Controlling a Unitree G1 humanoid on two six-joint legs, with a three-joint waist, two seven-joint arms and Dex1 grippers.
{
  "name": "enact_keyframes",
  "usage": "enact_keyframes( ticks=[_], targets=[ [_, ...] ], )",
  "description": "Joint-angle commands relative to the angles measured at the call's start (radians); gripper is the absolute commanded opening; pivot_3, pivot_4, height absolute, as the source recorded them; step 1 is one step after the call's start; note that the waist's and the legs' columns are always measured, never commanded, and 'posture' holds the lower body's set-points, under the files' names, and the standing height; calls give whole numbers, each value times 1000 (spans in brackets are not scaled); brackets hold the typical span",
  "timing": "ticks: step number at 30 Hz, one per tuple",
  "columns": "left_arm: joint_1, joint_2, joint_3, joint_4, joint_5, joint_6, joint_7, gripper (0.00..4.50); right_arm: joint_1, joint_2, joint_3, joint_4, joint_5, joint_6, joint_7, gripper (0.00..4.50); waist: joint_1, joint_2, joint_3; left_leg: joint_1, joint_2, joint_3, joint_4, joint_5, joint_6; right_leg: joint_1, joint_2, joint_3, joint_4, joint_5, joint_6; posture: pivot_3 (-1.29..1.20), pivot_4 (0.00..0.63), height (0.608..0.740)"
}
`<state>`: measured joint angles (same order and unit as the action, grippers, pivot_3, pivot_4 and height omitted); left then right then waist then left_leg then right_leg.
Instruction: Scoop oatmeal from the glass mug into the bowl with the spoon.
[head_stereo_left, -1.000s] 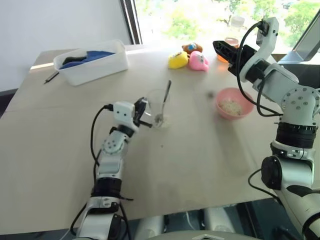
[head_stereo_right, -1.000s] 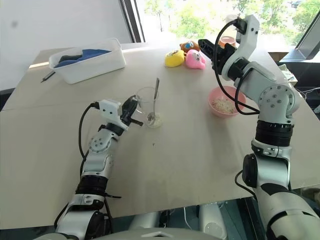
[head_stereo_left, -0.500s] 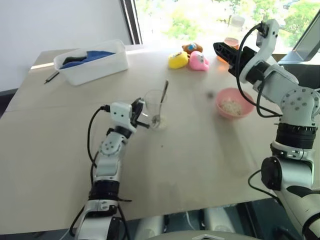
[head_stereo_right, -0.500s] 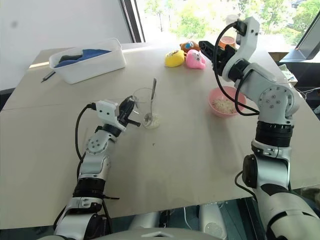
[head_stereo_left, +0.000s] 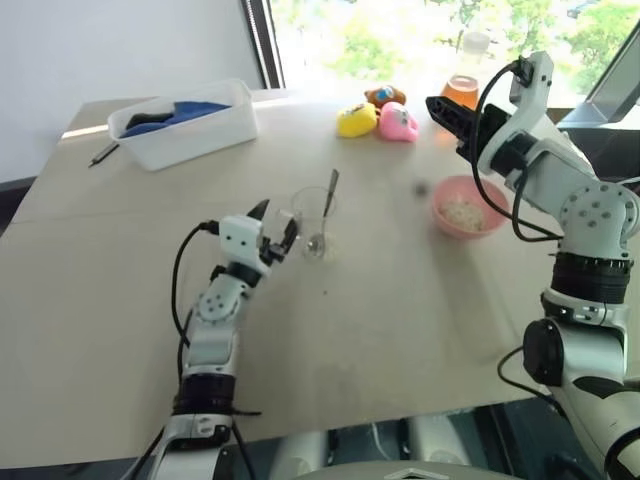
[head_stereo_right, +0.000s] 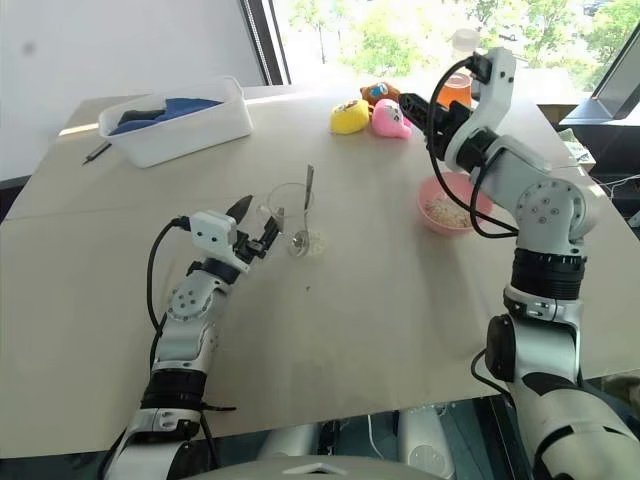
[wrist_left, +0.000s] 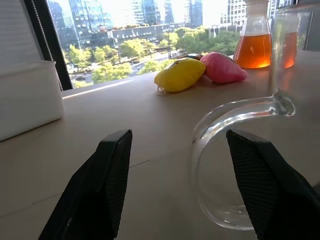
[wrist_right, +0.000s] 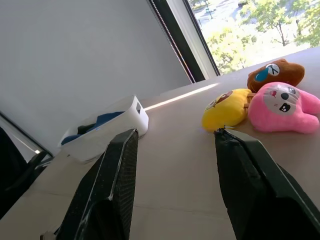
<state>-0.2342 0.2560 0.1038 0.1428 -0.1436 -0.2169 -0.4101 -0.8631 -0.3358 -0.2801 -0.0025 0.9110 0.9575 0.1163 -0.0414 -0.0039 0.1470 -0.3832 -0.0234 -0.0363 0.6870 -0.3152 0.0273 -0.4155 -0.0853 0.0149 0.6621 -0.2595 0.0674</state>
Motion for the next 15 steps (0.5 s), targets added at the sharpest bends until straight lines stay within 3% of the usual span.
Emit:
enact_keyframes(
  ticks=[1, 10, 15],
  targets=[
    [49, 25, -1, -104, -20, 25, -20, 3204, 41, -42, -7, -96, 21, 13, 62, 2437, 1, 0, 0, 0, 0, 0, 0, 0, 0, 0, 0, 0, 0, 0, 0, 0, 150, 740],
    [244, 79, 26, -389, -104, 171, -49, 3204, 294, -152, 15, -280, -57, -144, 297, 2437, 4, 0, 0, 0, 1, 0, -1, 0, 0, 0, 0, 0, -1, 0, 0, 0, 150, 740],
    [405, 161, 27, -547, -170, 258, -131, 3204, 622, -167, 63, -374, -128, -308, 496, 2437, 10, 0, 0, 0, 2, 0, -1, -1, 1, 1, 0, 0, -2, 0, 0, 0, 150, 740]
  ],
)
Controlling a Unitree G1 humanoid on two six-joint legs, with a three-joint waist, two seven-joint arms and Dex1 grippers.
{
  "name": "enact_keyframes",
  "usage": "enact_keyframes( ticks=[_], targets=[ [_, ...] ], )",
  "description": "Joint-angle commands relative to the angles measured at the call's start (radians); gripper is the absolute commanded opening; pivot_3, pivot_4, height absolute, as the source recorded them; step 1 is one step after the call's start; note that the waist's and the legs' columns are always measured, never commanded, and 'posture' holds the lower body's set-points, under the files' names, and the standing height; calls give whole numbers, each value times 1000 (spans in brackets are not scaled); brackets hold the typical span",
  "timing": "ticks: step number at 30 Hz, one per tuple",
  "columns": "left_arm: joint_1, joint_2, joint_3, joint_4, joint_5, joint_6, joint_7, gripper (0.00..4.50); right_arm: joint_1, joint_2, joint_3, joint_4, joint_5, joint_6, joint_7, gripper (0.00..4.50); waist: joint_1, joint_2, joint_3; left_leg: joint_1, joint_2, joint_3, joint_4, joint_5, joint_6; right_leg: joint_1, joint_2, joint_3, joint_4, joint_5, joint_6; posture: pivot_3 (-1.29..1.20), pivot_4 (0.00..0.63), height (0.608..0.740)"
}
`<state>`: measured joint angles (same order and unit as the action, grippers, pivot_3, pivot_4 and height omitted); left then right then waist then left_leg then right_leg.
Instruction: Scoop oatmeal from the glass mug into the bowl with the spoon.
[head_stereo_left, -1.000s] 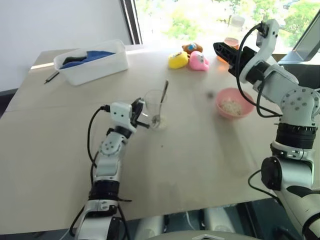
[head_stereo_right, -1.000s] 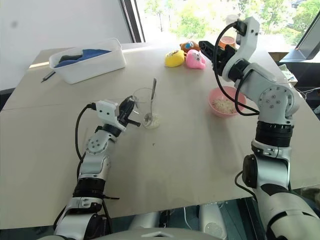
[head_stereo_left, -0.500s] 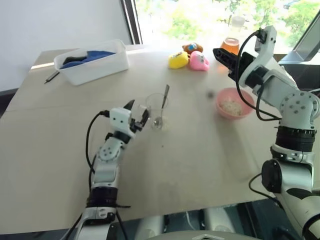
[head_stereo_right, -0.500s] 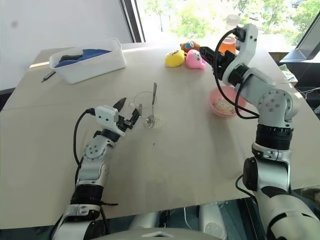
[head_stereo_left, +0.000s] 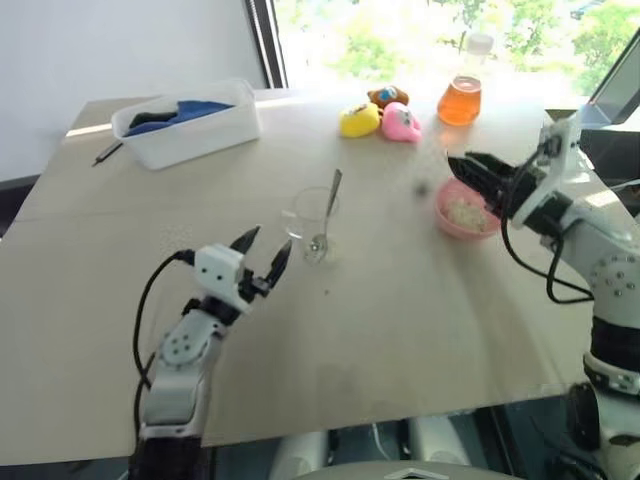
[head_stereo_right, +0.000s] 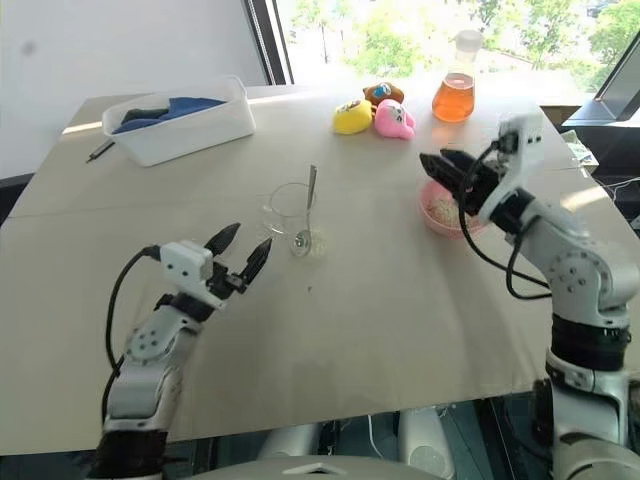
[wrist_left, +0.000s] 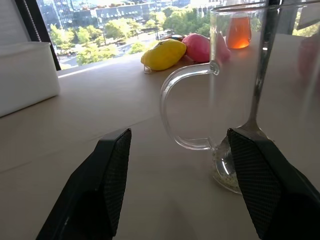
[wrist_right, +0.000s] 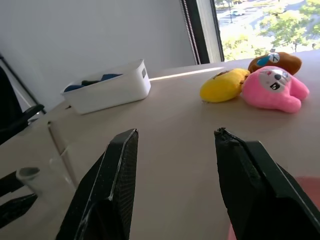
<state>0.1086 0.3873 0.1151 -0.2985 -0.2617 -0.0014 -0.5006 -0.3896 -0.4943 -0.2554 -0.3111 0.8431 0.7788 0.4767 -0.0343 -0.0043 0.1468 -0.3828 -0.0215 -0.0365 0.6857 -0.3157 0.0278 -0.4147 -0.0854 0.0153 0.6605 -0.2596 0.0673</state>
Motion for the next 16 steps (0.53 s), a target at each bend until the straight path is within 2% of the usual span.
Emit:
enact_keyframes(
  ticks=[1, 3, 6, 11, 16],
  targets=[
    [82, 36, 19, -126, -65, 57, -43, 3204, 198, -11, 53, -70, -87, -170, 170, 2437, 5, 0, 0, 0, 0, 0, 0, 0, 0, 0, 0, 0, 0, 0, 0, 0, 150, 740],
    [134, 49, 21, -169, -103, 88, -60, 3204, 283, -11, 79, -60, -141, -258, 230, 2437, 6, 1, 1, 1, 0, 1, 0, -1, 2, 1, 0, 1, 0, 0, 0, 0, 150, 740],
    [265, 86, 37, -239, -167, 149, -108, 3204, 416, -78, 144, -28, -260, -348, 323, 2437, 3, 1, 1, 4, 0, 2, 1, -2, 4, 3, 0, 2, 0, 0, 0, 0, 150, 740],
    [383, 87, 46, -254, -76, 169, -38, 3204, 529, -88, 116, 8, -326, -521, 393, 2437, 7, 0, 1, 6, 1, 1, 0, -3, 4, 5, 2, 1, 0, 0, 0, 0, 150, 740],
    [383, 72, 46, -222, -25, 147, -8, 3204, 584, -88, 128, 46, -361, -604, 441, 2437, 20, -2, 3, 17, 2, 1, 0, -3, 5, 16, 2, 1, -1, 0, 0, 0, 150, 740]
  ],
)
